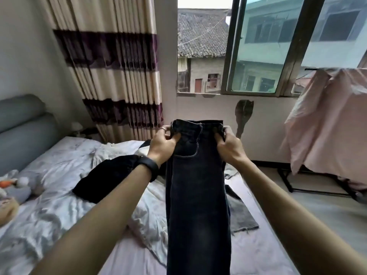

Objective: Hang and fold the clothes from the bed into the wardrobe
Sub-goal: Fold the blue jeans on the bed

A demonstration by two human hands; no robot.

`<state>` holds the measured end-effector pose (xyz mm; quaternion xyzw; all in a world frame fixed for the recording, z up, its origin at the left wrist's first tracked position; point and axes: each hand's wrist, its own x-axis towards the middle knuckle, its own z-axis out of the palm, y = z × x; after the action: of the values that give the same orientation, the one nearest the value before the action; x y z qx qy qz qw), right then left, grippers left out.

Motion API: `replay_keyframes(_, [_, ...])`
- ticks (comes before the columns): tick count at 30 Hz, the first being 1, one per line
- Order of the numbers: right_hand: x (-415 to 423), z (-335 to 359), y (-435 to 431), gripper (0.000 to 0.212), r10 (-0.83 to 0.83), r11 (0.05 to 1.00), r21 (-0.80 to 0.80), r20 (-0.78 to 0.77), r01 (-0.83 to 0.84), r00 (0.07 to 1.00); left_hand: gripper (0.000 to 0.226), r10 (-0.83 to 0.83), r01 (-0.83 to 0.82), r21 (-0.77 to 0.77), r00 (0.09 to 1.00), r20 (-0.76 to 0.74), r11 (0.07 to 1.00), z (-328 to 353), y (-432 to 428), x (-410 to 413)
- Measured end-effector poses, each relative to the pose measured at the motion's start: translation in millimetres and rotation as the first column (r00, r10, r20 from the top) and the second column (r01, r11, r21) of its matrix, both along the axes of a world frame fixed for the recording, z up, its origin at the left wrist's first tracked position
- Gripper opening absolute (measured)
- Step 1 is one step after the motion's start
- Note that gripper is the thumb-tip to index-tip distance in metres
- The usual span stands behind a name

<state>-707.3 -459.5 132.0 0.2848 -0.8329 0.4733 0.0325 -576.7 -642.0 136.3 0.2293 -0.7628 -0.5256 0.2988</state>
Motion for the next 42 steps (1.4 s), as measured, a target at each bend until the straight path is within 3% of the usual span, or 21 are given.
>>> replay_keyframes(4, [-53, -112, -46, 0.026, -0.046, 0.991, 0.127, 0.108, 0.032, 0.993, 0.019, -0.027, 0.017, 0.059, 0.985, 0.170, 0.998, -113, -50, -58])
replay_keyframes(9, [-124, -245, -98, 0.025, -0.101, 0.955, 0.294, 0.258, 0.021, 0.961, 0.017, -0.118, 0.073, 0.130, 0.915, 0.385, 0.989, -249, -103, -120])
replay_keyframes(12, [-163, -296, -131, 0.024, -0.130, 0.959, 0.283, 0.334, 0.032, 0.933, 0.017, -0.063, 0.037, 0.064, 0.876, 0.478, 0.997, -295, -130, -162])
replay_keyframes(16, [-223, -351, -175, 0.026, -0.194, 0.976, 0.176, 0.432, 0.128, 0.881, 0.013, -0.049, -0.013, 0.129, 0.882, 0.468, 0.992, -345, -164, -249])
replay_keyframes(19, [-249, -392, -184, 0.064, -0.077, 0.997, 0.041, 0.565, 0.065, 0.821, 0.048, -0.126, 0.033, 0.237, 0.913, 0.389, 0.971, -392, -179, -300])
replay_keyframes(21, [-244, -429, -168, 0.086, -0.062, 0.995, 0.105, 0.624, -0.005, 0.779, 0.063, -0.199, 0.094, 0.250, 0.877, 0.437, 0.964, -431, -178, -309])
replay_keyframes(26, [-153, -531, -84, 0.080, -0.185, 0.963, 0.269, 0.708, -0.018, 0.682, 0.060, -0.287, 0.132, 0.291, 0.751, 0.594, 0.948, -530, -122, -238])
replay_keyframes(32, [43, -597, 54, 0.058, -0.463, 0.853, 0.515, 0.675, 0.083, 0.574, 0.051, -0.184, -0.090, 0.301, 0.616, 0.766, 0.949, -602, 9, -48])
replay_keyframes(36, [164, -606, 138, 0.050, -0.497, 0.787, 0.616, 0.588, 0.045, 0.638, 0.037, -0.202, -0.261, 0.355, 0.473, 0.858, 0.898, -612, 97, 87])
replay_keyframes(39, [216, -611, 174, 0.044, -0.537, 0.737, 0.673, 0.528, 0.061, 0.659, 0.040, -0.209, -0.292, 0.351, 0.424, 0.881, 0.890, -615, 143, 151])
replay_keyframes(42, [238, -615, 190, 0.040, -0.433, 0.809, 0.582, 0.688, -0.086, 0.582, 0.043, -0.162, -0.266, 0.282, 0.397, 0.903, 0.922, -617, 169, 184])
